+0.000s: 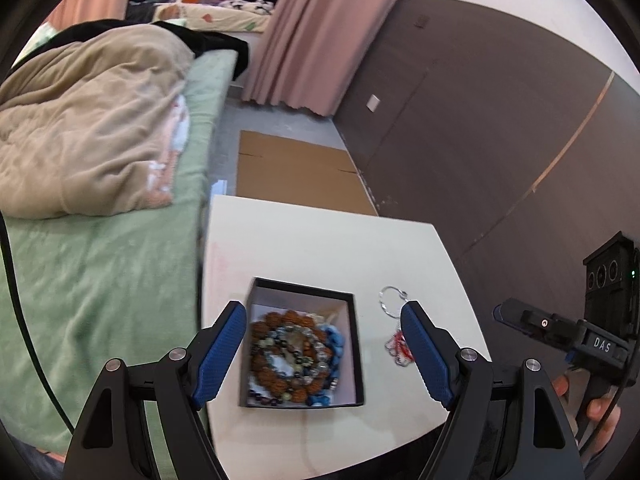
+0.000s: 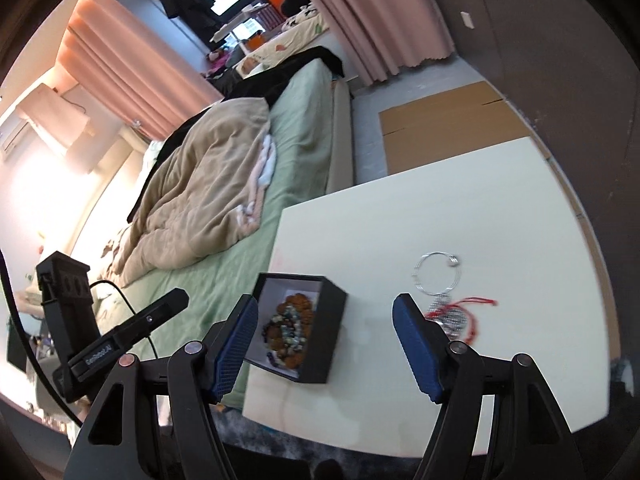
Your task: Organize jewelry
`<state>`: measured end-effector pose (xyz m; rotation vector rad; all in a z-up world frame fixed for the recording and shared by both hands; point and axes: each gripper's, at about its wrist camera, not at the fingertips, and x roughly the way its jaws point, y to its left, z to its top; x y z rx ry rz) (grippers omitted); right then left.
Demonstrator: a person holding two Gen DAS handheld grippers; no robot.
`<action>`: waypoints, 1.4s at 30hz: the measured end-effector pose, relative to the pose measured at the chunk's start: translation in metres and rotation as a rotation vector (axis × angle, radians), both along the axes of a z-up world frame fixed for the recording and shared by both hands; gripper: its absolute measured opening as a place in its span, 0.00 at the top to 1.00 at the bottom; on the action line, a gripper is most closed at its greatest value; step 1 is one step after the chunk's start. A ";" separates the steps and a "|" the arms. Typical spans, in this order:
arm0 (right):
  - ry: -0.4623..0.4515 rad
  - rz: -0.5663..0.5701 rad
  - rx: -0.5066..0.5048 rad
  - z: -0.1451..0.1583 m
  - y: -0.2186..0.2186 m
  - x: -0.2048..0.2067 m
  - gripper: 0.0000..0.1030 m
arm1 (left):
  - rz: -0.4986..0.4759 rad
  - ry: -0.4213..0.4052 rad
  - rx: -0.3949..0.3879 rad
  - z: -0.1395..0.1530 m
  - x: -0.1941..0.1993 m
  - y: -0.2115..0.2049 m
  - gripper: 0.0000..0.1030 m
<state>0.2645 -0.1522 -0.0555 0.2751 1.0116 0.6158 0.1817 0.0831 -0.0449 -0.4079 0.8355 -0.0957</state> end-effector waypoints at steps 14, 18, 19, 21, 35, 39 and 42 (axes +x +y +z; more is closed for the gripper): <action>0.102 -0.199 -0.032 -0.026 -0.076 0.023 0.32 | -0.109 0.078 0.043 -0.016 0.040 -0.072 0.22; 0.116 -0.235 -0.029 -0.030 -0.090 0.031 0.32 | -0.133 0.084 0.056 -0.016 0.055 -0.090 0.23; 0.124 -0.246 -0.031 -0.031 -0.093 0.033 0.32 | -0.142 0.090 0.063 -0.017 0.060 -0.096 0.24; 0.144 -0.254 -0.010 -0.034 -0.100 0.038 0.32 | -0.163 0.104 0.076 -0.019 0.071 -0.107 0.26; 0.208 -0.313 0.036 -0.051 -0.135 0.059 0.32 | -0.232 0.271 0.126 -0.068 0.140 -0.170 0.51; 0.223 -0.337 0.037 -0.056 -0.143 0.063 0.32 | -0.231 0.302 0.161 -0.081 0.153 -0.182 0.60; 0.245 -0.349 0.040 -0.062 -0.149 0.067 0.32 | -0.233 0.316 0.204 -0.088 0.159 -0.189 0.60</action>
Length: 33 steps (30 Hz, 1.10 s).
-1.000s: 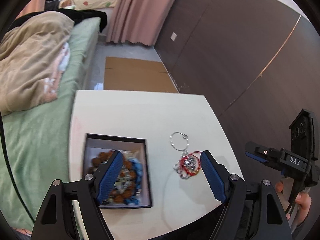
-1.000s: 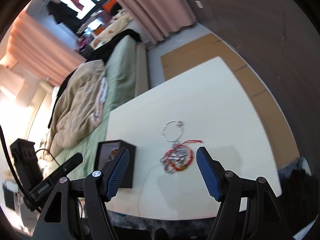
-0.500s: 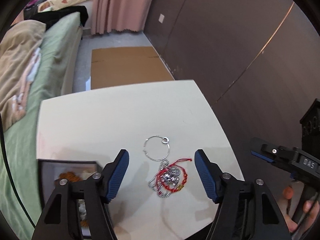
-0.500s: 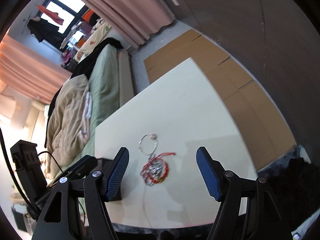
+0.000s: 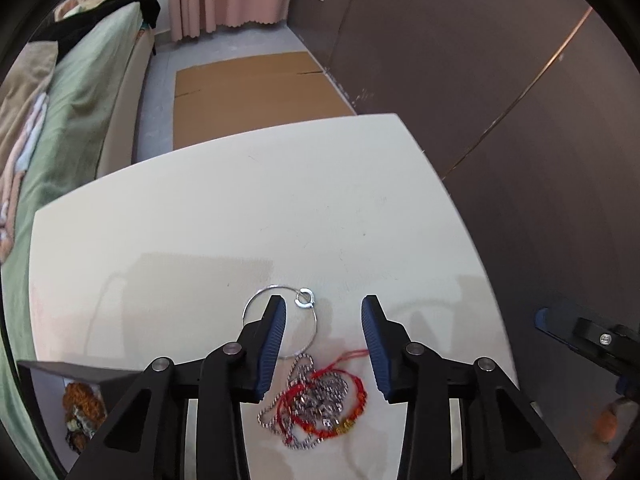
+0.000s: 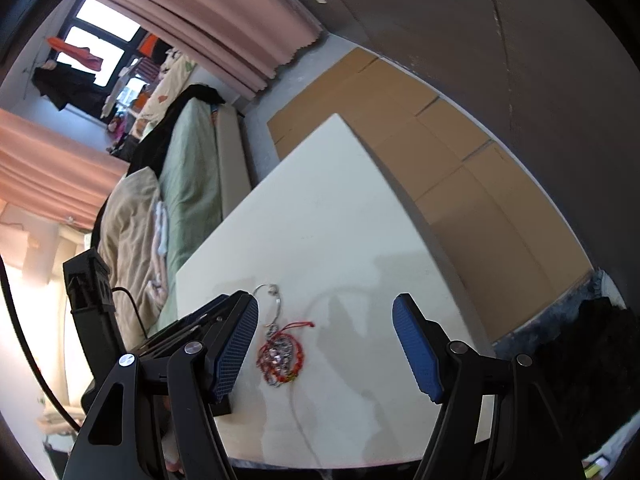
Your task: Organize jewelry
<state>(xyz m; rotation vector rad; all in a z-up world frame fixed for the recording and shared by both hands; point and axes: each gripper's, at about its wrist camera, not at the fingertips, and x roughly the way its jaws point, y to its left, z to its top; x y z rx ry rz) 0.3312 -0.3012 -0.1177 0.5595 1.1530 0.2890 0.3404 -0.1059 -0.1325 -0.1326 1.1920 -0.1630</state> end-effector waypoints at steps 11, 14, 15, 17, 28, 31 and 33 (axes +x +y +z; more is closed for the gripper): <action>0.018 0.004 0.010 -0.004 -0.007 0.006 0.32 | 0.001 0.053 0.100 -0.030 0.011 -0.008 0.76; 0.015 0.011 0.005 -0.003 -0.005 0.005 0.32 | 0.002 0.034 0.114 -0.030 0.012 -0.008 0.87; 0.014 0.013 0.003 -0.002 -0.004 0.004 0.32 | 0.003 0.032 0.104 -0.029 0.012 -0.006 0.87; 0.012 0.018 -0.005 -0.002 -0.002 0.004 0.32 | 0.000 0.036 0.090 -0.029 0.012 -0.004 0.87; 0.004 0.073 -0.049 -0.002 0.018 0.005 0.32 | 0.004 -0.042 0.013 0.011 -0.018 0.012 0.87; -0.001 0.096 -0.078 -0.002 0.027 0.004 0.32 | 0.006 -0.068 0.000 0.021 -0.027 0.021 0.87; -0.001 0.111 -0.096 -0.003 0.033 0.005 0.32 | 0.010 -0.083 -0.010 0.026 -0.034 0.029 0.87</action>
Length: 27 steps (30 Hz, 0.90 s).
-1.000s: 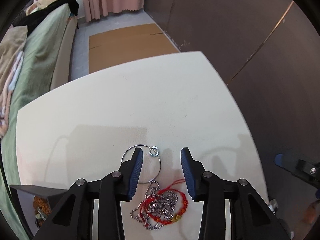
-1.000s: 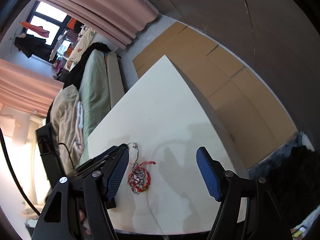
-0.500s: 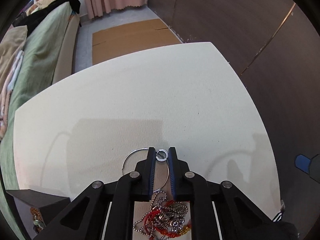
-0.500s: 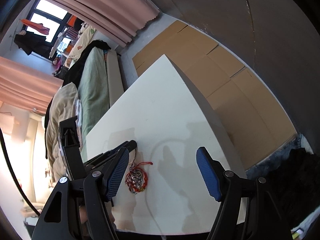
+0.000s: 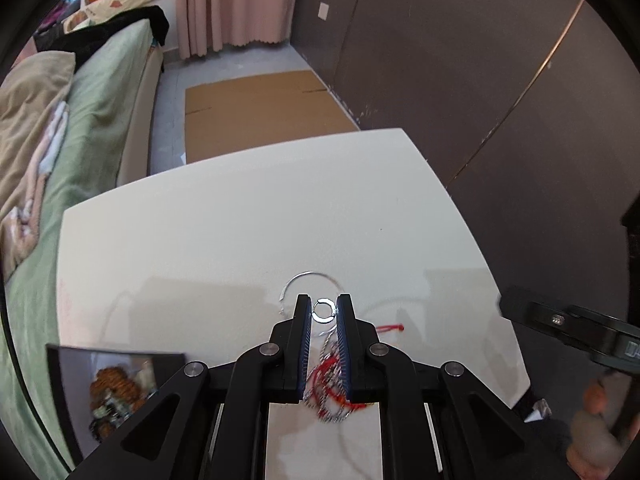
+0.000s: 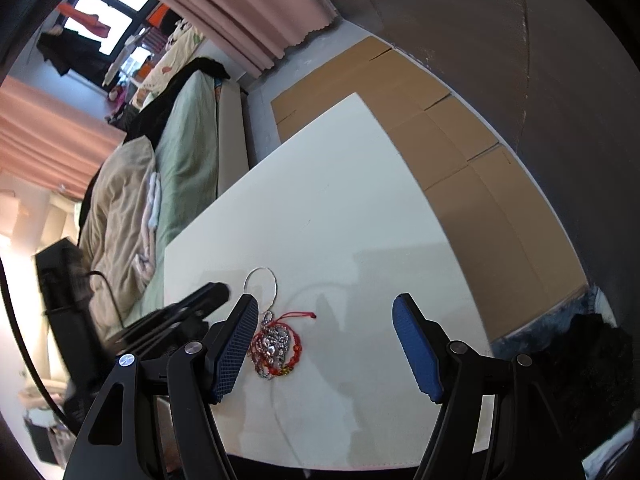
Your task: Organize jewelry
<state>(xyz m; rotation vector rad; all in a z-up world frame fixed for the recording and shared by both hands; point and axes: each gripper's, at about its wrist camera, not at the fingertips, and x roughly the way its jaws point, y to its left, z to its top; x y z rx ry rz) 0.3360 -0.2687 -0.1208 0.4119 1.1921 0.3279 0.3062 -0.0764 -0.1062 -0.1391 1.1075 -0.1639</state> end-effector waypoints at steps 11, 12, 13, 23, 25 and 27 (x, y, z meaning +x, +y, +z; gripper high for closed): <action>0.065 0.095 -0.047 -0.024 0.042 -0.005 0.64 | 0.028 -0.076 -0.075 0.023 -0.032 0.043 0.87; 0.077 0.103 -0.059 -0.028 0.047 -0.005 0.65 | 0.030 -0.081 -0.082 0.025 -0.034 0.046 0.87; 0.084 0.109 -0.069 -0.031 0.051 -0.006 0.67 | 0.031 -0.087 -0.085 0.027 -0.035 0.050 0.87; 0.115 0.125 -0.172 -0.044 0.077 -0.014 0.77 | 0.055 -0.118 -0.143 0.039 -0.045 0.079 0.87; 0.127 0.121 -0.207 -0.049 0.081 -0.015 0.77 | 0.062 -0.123 -0.151 0.041 -0.048 0.084 0.87; 0.140 0.121 -0.247 -0.055 0.085 -0.015 0.79 | 0.070 -0.129 -0.159 0.044 -0.051 0.089 0.87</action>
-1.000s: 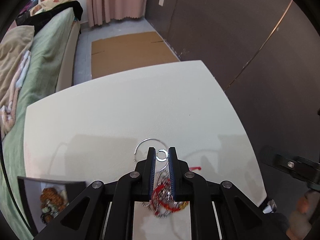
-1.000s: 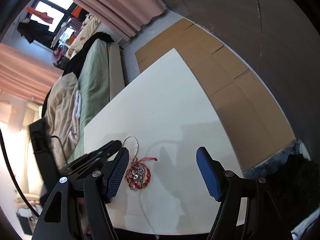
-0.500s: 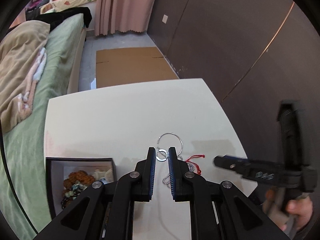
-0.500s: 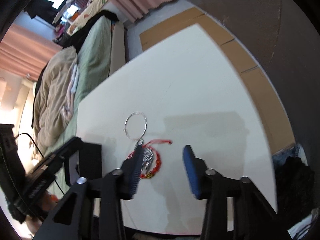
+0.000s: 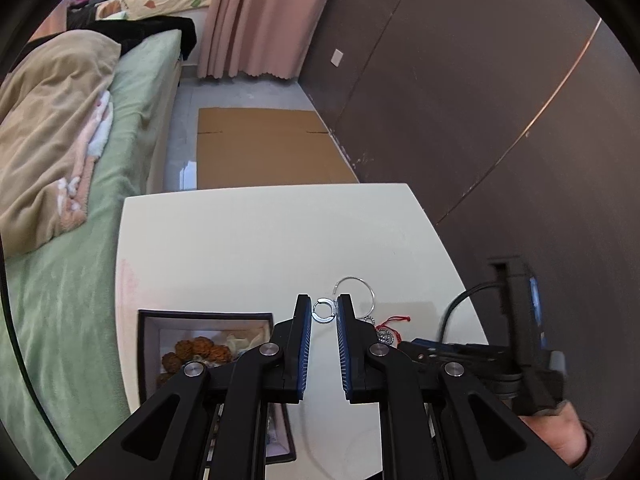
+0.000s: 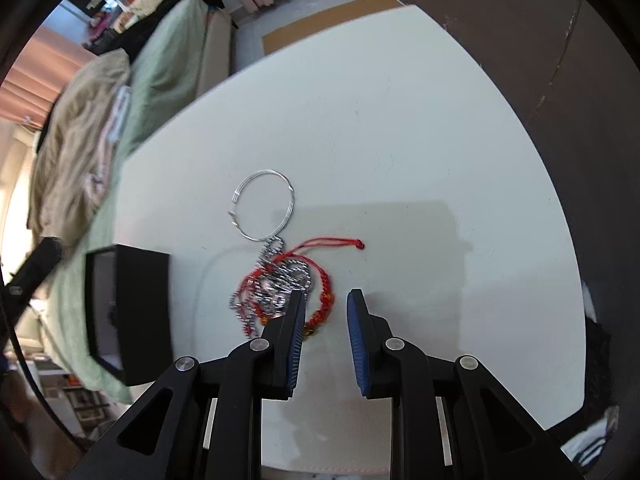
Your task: Organize jewelry
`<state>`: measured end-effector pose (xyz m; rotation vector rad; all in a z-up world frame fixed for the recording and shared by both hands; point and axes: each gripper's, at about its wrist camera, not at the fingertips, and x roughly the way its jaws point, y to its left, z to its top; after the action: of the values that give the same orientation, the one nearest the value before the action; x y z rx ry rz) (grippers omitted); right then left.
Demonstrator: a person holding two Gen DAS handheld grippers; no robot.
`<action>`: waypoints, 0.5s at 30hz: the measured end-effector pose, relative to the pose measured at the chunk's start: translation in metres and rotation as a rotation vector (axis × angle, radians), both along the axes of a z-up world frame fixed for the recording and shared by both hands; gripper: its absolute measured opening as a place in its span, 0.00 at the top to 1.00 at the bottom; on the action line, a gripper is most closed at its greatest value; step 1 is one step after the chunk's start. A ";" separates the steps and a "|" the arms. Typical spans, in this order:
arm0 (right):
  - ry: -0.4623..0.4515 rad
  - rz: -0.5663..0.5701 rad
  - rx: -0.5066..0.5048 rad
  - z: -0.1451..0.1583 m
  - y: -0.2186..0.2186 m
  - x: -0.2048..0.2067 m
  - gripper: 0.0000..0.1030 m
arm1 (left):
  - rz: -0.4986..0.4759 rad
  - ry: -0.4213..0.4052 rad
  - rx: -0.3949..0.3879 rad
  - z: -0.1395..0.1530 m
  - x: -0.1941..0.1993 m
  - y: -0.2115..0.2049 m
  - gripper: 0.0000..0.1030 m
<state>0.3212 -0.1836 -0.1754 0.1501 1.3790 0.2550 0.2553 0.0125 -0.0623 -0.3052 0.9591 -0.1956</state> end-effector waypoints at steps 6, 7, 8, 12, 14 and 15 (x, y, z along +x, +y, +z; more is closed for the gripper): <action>-0.055 0.028 -0.123 0.005 0.017 -0.005 0.80 | 0.028 -0.028 -0.028 0.011 -0.009 0.014 0.87; -0.067 0.037 -0.150 0.005 0.021 -0.006 0.80 | 0.029 -0.031 -0.029 0.012 -0.010 0.014 0.87; -0.081 0.048 -0.183 0.006 0.027 -0.008 0.80 | 0.031 -0.034 -0.030 0.013 -0.012 0.016 0.87; -0.116 0.092 -0.208 0.008 0.037 -0.014 0.89 | 0.040 -0.041 -0.033 0.015 -0.016 0.021 0.87; -0.121 0.092 -0.200 0.009 0.035 -0.015 0.93 | 0.045 -0.042 -0.033 0.016 -0.019 0.024 0.87; -0.120 0.088 -0.191 0.010 0.032 -0.016 0.93 | 0.048 -0.042 -0.033 0.016 -0.020 0.026 0.87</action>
<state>0.3051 -0.1514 -0.1652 -0.0835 1.2841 0.2005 0.2349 0.0387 -0.0464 -0.3526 0.9067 -0.1729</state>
